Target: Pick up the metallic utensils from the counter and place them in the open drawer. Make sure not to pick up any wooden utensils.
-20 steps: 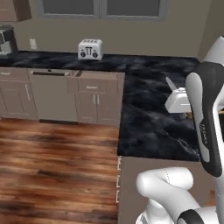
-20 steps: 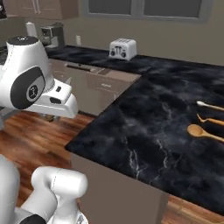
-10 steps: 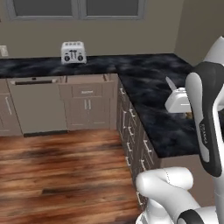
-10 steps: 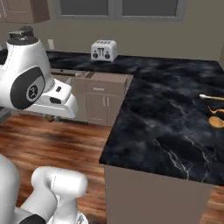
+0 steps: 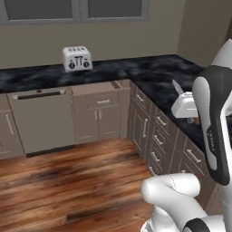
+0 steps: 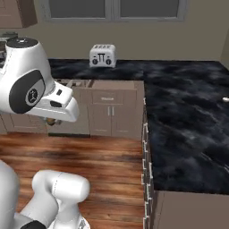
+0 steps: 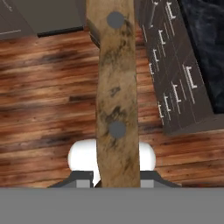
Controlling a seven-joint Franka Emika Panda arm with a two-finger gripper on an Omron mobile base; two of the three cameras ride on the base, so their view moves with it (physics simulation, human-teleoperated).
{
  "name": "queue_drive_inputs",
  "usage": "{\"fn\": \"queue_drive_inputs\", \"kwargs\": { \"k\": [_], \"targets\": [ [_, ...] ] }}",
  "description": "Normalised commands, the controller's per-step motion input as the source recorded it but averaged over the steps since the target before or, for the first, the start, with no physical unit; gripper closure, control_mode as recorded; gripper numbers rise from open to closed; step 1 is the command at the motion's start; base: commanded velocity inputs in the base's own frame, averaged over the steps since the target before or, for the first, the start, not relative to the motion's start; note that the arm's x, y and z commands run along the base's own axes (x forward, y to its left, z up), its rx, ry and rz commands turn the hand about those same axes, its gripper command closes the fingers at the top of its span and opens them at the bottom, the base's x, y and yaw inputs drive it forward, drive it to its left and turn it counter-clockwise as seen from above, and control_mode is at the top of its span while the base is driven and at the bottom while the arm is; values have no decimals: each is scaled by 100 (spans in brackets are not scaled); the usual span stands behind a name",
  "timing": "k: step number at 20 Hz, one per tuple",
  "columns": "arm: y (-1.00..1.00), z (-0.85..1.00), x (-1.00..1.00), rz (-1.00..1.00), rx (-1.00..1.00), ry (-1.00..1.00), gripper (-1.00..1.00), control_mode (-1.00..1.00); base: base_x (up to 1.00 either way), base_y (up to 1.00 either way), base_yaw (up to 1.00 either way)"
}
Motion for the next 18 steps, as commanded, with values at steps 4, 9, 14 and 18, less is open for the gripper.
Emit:
{"fn": "queue_drive_inputs", "kwargs": {
  "k": [4,9,14,18],
  "targets": [
    [0,0,0,0,0,0,100,100,52,99,-44],
    [0,0,0,0,0,0,100,100,29,78,-62],
    [0,0,0,0,0,0,100,100,26,97,-60],
    [0,0,0,0,0,0,100,100,35,100,-57]
  ]
}}
